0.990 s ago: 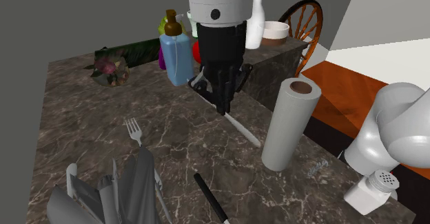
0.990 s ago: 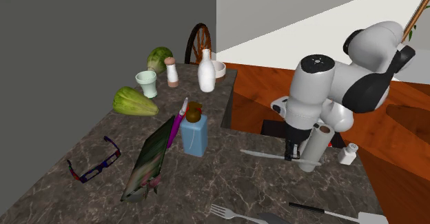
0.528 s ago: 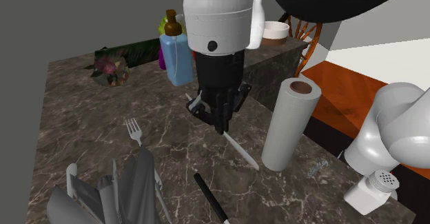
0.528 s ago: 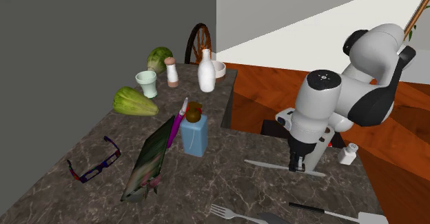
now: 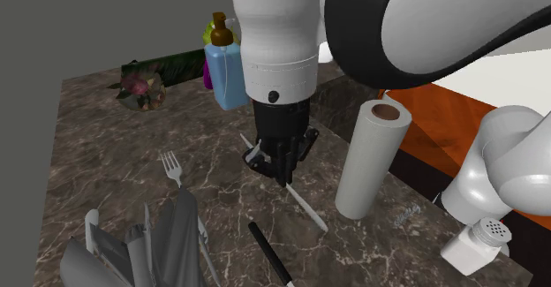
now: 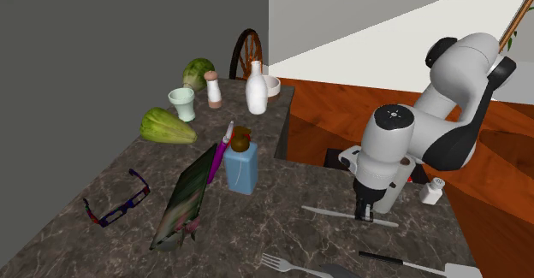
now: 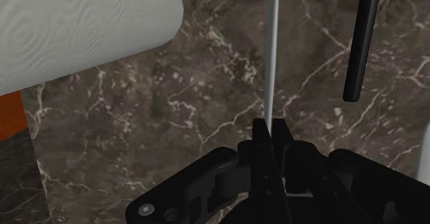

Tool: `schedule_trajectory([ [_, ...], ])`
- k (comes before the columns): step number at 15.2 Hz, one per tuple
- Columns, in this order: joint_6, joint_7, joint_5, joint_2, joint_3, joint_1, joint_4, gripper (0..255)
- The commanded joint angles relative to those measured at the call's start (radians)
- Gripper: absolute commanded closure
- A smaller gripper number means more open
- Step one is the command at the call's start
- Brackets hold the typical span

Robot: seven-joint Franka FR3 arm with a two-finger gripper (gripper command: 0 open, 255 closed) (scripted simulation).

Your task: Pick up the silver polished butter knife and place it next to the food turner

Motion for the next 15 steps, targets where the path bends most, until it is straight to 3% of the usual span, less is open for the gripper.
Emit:
schedule_trajectory([
  [1,0.028,0.001,0.001,0.004,0.005,0.001,-0.024,255],
  [11,0.056,0.001,0.002,0.01,0.01,0.002,-0.046,255],
  [12,0.056,0.001,0.002,0.01,0.01,0.002,-0.046,0],
  [15,0.056,0.001,0.002,0.01,0.01,0.002,-0.046,0],
])
